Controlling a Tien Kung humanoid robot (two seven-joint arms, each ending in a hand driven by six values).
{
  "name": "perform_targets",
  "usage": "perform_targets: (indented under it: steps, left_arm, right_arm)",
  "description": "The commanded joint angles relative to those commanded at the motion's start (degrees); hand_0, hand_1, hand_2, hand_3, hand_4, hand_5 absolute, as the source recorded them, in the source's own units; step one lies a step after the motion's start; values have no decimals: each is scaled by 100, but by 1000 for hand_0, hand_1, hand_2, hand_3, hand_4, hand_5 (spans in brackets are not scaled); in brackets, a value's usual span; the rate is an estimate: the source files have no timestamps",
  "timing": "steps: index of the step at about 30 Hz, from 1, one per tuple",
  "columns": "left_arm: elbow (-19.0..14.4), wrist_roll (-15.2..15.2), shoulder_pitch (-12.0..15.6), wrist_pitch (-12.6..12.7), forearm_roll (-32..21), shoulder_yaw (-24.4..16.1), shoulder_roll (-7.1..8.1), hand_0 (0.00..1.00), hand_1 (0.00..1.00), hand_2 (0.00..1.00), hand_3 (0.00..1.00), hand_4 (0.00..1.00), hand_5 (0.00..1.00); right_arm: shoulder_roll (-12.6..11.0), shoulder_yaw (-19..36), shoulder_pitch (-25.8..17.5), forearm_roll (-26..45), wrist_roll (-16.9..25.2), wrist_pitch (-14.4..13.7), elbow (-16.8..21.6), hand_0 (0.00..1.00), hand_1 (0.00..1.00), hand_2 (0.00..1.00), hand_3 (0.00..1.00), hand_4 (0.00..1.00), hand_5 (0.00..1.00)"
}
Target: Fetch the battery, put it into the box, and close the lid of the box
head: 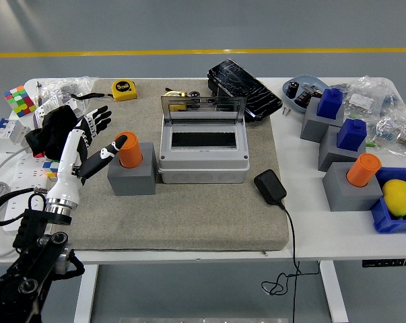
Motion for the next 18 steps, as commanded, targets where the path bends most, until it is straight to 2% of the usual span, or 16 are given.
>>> perform_targets:
  steps: [3, 4, 9, 10, 15, 16, 18]
  left_arm:
    - [76, 4, -29, 7, 2, 51, 0, 813, 835, 809, 815, 998, 298]
    - [95, 6, -37, 4, 1, 69, 0, 777, 831, 773, 783, 998, 244]
    - [205, -1, -107, -16, -21, 246, 0, 777, 831, 773, 783, 998, 244]
    - [240, -23, -132, -10, -42, 292, 0, 754, 812, 770, 787, 998, 206]
    - [360, -162, -237, 53, -131, 421, 0, 754, 812, 770, 787, 998, 206]
    - [416, -203, -279, 71, -182, 462, 0, 712, 780, 753, 789, 998, 170]
    - [485, -265, -318, 98, -251, 511, 0, 712, 780, 753, 789, 998, 170]
  right_arm:
    - [3, -13, -1, 12, 6, 2, 0, 634, 643, 670, 570, 990, 507]
    - [4, -17, -3, 12, 5, 2, 0, 634, 643, 670, 569, 990, 508]
    - [10, -27, -2, 15, 0, 6, 0, 634, 643, 670, 569, 990, 508]
    - [13, -21, -1, 13, -1, 5, 0, 634, 643, 671, 570, 990, 507]
    - [12, -49, 9, 44, 3, 12, 0, 634, 643, 671, 570, 990, 507]
    - [10, -49, 10, 39, 0, 13, 0, 634, 643, 670, 570, 991, 506]
    - [8, -53, 10, 33, -5, 15, 0, 634, 643, 670, 570, 991, 506]
